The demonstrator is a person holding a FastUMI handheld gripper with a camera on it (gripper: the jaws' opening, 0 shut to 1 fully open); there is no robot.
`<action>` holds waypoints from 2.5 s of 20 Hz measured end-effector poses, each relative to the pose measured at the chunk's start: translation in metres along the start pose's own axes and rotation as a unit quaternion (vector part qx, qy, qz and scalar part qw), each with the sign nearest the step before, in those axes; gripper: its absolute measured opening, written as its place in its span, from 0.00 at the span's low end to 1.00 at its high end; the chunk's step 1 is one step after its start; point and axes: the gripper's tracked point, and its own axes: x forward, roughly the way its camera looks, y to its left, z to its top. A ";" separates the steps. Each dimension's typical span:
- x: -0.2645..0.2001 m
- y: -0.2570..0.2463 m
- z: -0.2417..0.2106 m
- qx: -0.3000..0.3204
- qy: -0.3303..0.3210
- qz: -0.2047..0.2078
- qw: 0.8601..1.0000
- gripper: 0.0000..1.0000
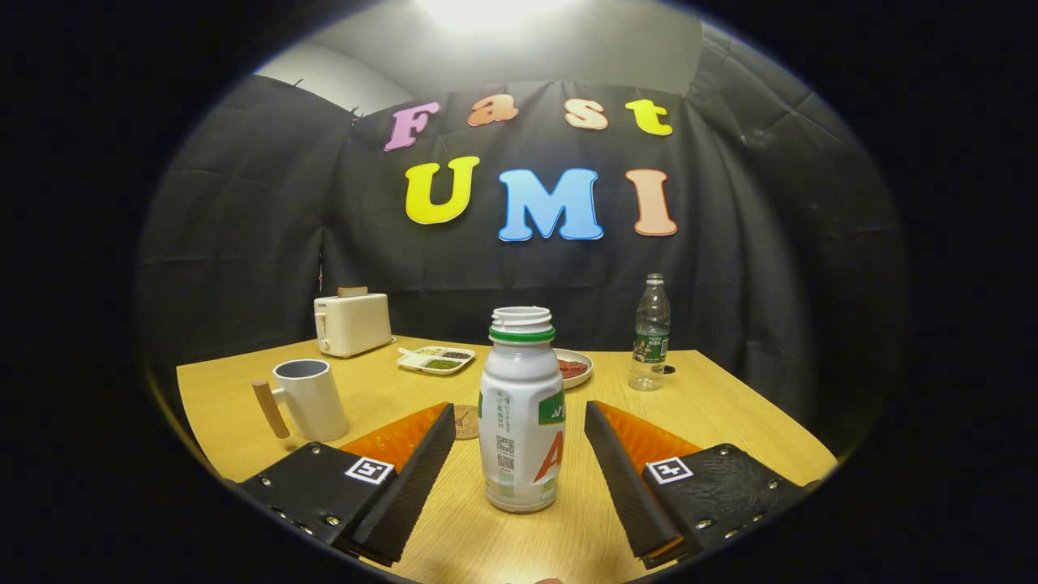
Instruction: Take the bottle from table, then pour the juice into the cup, finally place the bottle on the coaster
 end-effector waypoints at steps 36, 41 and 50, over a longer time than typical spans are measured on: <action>0.040 0.043 0.041 -0.243 0.037 -0.043 0.968 0.64; 0.047 0.058 0.052 -0.326 0.026 -0.056 0.943 0.64; 0.061 0.091 0.054 -0.464 0.007 -0.061 0.884 0.64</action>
